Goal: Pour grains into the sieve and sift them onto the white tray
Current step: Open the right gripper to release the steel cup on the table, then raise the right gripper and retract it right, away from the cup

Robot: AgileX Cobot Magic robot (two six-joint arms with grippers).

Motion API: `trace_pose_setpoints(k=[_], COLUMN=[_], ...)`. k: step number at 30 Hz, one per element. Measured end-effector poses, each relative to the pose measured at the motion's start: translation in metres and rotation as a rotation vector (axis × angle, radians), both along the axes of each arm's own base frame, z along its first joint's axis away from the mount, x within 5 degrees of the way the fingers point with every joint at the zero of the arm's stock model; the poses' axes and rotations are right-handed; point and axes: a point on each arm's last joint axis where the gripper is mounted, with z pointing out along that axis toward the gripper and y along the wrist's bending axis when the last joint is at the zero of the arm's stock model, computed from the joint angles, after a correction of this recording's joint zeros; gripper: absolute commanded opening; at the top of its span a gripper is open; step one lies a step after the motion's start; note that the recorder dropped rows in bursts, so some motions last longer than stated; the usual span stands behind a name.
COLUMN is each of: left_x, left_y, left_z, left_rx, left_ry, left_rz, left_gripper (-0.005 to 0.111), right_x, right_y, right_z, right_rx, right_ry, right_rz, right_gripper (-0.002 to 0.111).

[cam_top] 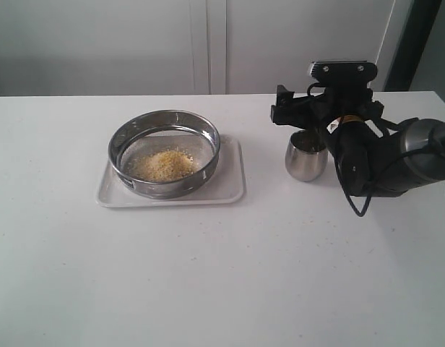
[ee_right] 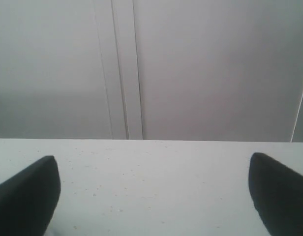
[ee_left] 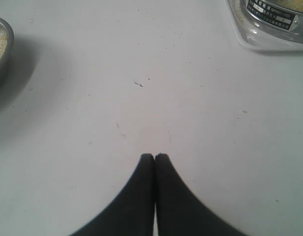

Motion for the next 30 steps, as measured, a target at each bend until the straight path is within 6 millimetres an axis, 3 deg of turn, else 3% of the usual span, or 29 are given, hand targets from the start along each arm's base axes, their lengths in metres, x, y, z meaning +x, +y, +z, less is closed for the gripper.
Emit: trace_pose_setpoints(k=[5,8,18,22,30], left_x=[0.000,0.000,0.000,0.000,0.000], left_y=[0.000,0.000,0.000,0.000,0.000], left_z=[0.000,0.000,0.000,0.000,0.000], left_rx=[0.000,0.000,0.000,0.000,0.000], left_ry=[0.000,0.000,0.000,0.000,0.000], left_rz=[0.000,0.000,0.000,0.000,0.000], left_gripper=[0.000,0.000,0.000,0.000,0.000], right_x=[0.000,0.000,-0.004,-0.010,-0.018], right_y=[0.000,0.000,0.001,0.002,0.001], right_z=[0.000,-0.001,-0.001,0.006,0.034], right_rx=[0.000,-0.001,-0.012,-0.015,0.001], right_ry=[0.002,0.008,0.132,0.221,0.213], right_rz=[0.000,0.001,0.026,0.049,0.064], right_gripper=[0.093,0.079,0.003,0.000,0.000])
